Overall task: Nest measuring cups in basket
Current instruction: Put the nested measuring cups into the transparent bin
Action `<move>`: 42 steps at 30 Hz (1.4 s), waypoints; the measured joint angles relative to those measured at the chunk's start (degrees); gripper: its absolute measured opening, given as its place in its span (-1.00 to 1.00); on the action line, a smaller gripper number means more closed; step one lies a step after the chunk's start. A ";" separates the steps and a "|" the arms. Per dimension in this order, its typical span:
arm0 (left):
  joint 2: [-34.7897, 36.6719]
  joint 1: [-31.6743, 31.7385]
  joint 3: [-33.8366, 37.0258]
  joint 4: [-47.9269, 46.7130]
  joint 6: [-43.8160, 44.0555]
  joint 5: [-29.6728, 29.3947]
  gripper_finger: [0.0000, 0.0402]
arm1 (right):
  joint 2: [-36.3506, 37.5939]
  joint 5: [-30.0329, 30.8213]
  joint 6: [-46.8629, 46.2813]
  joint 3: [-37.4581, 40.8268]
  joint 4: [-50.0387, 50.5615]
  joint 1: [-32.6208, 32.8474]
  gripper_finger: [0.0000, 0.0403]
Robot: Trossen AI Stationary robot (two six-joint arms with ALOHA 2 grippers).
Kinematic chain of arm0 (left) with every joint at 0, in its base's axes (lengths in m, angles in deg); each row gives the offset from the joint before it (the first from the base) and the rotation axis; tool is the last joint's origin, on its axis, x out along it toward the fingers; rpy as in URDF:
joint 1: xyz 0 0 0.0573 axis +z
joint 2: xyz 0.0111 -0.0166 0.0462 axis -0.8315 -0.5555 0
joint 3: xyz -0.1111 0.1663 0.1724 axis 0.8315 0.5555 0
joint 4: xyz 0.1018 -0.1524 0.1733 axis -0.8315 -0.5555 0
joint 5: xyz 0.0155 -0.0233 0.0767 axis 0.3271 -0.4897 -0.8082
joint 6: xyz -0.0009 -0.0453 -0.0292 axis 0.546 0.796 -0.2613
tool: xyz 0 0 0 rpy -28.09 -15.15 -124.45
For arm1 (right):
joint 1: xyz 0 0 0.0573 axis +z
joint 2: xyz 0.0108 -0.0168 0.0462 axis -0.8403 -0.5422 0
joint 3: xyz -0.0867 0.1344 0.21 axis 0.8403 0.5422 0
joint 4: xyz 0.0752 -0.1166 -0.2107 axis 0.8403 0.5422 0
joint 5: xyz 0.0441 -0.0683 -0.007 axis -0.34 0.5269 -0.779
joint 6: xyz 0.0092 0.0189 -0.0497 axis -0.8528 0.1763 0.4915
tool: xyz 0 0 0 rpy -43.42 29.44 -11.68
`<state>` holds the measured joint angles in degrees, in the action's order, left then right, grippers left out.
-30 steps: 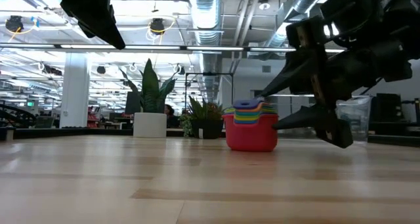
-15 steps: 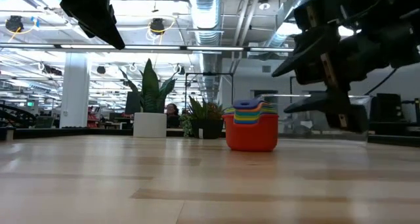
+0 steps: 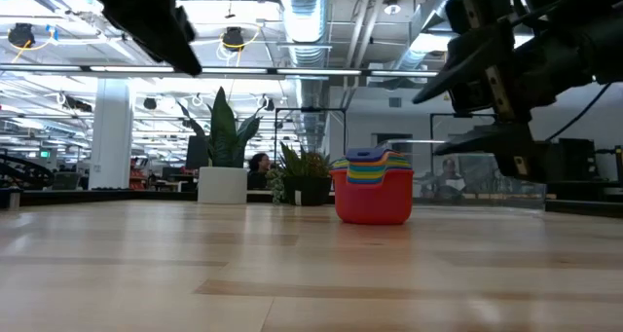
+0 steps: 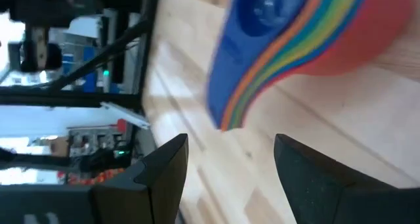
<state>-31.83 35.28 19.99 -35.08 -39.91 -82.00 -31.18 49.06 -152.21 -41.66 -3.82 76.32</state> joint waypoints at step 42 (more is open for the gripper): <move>-31.90 9.97 0.04 49.11 43.78 18.76 -0.06 | 2.82 9.16 1.32 0.04 5.89 6.35 0.24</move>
<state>-63.73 45.26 20.03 14.02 3.87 -63.24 -28.36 58.22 -150.89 -41.62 2.06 82.66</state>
